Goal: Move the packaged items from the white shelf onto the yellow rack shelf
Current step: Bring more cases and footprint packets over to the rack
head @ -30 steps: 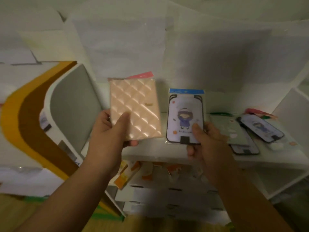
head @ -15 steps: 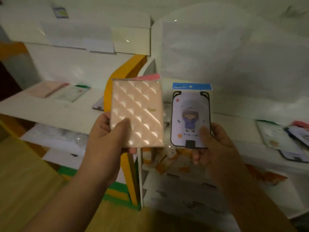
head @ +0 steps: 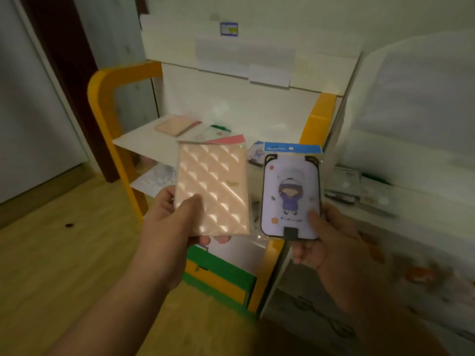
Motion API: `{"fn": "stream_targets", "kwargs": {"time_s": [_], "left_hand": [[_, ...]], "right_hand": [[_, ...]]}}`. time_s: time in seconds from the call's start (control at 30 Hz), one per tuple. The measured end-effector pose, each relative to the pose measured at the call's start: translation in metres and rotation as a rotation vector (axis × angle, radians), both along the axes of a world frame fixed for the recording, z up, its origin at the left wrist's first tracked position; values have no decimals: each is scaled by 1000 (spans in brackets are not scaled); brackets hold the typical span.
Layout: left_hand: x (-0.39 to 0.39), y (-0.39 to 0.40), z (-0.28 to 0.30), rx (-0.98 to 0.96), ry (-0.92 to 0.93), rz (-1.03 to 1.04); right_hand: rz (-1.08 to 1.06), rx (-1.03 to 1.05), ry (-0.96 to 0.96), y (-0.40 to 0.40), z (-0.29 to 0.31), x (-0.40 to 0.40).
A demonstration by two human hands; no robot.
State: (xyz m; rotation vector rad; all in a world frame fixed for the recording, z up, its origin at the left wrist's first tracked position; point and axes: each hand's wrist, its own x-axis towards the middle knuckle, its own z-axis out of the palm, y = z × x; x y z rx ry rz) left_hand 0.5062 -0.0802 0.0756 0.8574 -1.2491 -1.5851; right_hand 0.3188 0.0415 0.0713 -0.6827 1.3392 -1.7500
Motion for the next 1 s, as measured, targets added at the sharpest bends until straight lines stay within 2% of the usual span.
{"fn": "stream_targets", "kwargs": {"time_s": [0.27, 0.63, 0.87, 1.0], "left_hand": [[26, -67, -25, 151, -34, 64], [19, -206, -27, 140, -149, 167], [7, -288, -31, 138, -182, 138], [-13, -334, -39, 174, -210, 55]], "right_hand": [[5, 85, 25, -69, -13, 14], [10, 87, -101, -219, -36, 0], [-106, 117, -209, -295, -31, -12], [-189, 134, -169, -318, -38, -24]]}}
